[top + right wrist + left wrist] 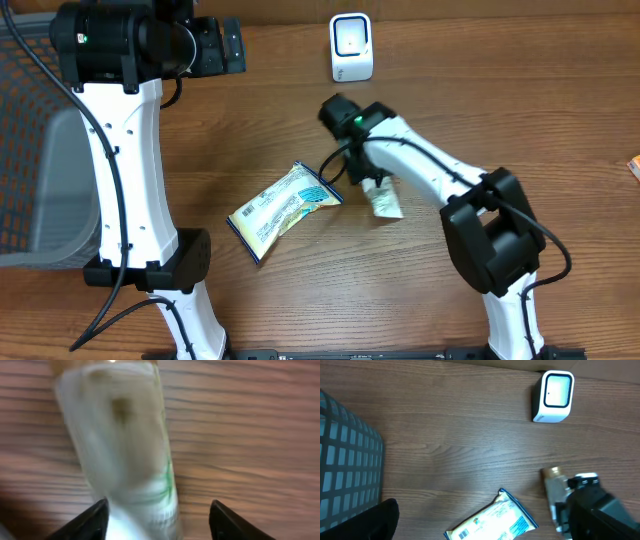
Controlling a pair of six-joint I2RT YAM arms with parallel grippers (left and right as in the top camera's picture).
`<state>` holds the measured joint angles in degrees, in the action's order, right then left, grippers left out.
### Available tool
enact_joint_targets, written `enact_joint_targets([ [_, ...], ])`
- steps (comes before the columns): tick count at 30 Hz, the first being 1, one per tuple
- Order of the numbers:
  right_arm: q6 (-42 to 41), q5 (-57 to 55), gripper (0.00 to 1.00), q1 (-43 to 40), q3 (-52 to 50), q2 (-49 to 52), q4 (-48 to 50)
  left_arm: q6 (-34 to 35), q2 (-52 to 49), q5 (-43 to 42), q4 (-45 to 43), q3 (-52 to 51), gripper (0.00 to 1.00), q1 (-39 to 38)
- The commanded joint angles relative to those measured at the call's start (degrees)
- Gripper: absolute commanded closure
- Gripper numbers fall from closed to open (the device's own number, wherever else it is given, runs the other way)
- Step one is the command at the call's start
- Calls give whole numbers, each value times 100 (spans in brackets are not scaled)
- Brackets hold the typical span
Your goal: Scan the item barcode
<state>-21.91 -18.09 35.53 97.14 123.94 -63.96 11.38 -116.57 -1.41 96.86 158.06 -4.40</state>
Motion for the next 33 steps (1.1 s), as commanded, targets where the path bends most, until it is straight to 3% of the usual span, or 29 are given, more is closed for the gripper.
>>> enact_joint_targets([
  [1,149,-363,32,-227,542,24,-389,-109,118,35,-7,39,1,-11],
  [7,1746,1102,28,-282,809,26,-533,-109,120,35,-7,39,0,-11],
  [25,1775,2129,28,-1285,518,31,-236,-109,118,35,-7,39,0,-11],
  [33,2083,2734,27,-1169,214,37,20,-109,118,35,-7,39,1,-11],
])
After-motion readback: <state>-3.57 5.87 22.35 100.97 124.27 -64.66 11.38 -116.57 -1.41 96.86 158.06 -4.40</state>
